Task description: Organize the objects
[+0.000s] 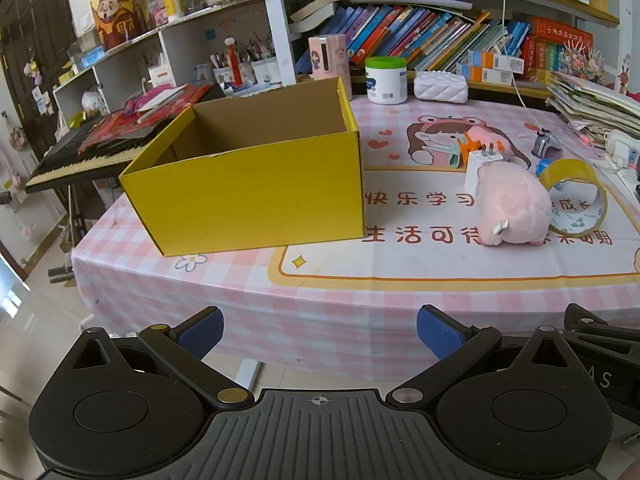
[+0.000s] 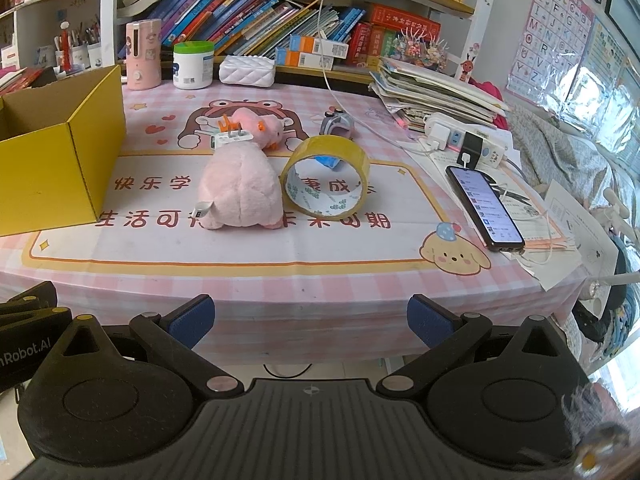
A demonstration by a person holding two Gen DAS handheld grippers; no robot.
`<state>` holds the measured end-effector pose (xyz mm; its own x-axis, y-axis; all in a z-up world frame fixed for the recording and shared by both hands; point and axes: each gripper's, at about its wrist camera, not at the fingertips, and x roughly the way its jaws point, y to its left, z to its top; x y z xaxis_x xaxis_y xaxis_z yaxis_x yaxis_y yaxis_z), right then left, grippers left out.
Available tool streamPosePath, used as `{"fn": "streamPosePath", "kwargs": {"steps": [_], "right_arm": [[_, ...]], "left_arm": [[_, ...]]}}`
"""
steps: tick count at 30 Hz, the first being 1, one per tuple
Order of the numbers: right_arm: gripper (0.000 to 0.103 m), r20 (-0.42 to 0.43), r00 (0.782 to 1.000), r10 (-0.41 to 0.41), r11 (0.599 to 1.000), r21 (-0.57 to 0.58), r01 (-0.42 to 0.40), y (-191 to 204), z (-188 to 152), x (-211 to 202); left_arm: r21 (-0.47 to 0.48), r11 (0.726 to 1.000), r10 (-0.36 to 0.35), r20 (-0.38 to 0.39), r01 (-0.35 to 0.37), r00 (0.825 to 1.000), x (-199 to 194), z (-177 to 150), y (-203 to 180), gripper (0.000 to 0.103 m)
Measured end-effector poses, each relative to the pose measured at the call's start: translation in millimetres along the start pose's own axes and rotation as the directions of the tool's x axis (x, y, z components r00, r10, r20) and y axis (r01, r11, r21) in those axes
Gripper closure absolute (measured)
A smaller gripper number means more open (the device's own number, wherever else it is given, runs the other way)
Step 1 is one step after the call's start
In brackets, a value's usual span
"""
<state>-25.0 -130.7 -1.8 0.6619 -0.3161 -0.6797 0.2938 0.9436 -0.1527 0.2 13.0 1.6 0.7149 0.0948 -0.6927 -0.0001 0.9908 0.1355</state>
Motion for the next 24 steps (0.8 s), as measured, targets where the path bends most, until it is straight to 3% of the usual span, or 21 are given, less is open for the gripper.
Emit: {"fn": "streamPosePath", "kwargs": {"steps": [24], "right_arm": [[0.0,-0.009,1.0,0.002,1.0,-0.001,-0.002,3.4,-0.1,3.2]], "left_arm": [[-0.003,1.0,0.002,-0.012,-0.002,1.0,2.3,-2.6,-2.6,0.0]]}}
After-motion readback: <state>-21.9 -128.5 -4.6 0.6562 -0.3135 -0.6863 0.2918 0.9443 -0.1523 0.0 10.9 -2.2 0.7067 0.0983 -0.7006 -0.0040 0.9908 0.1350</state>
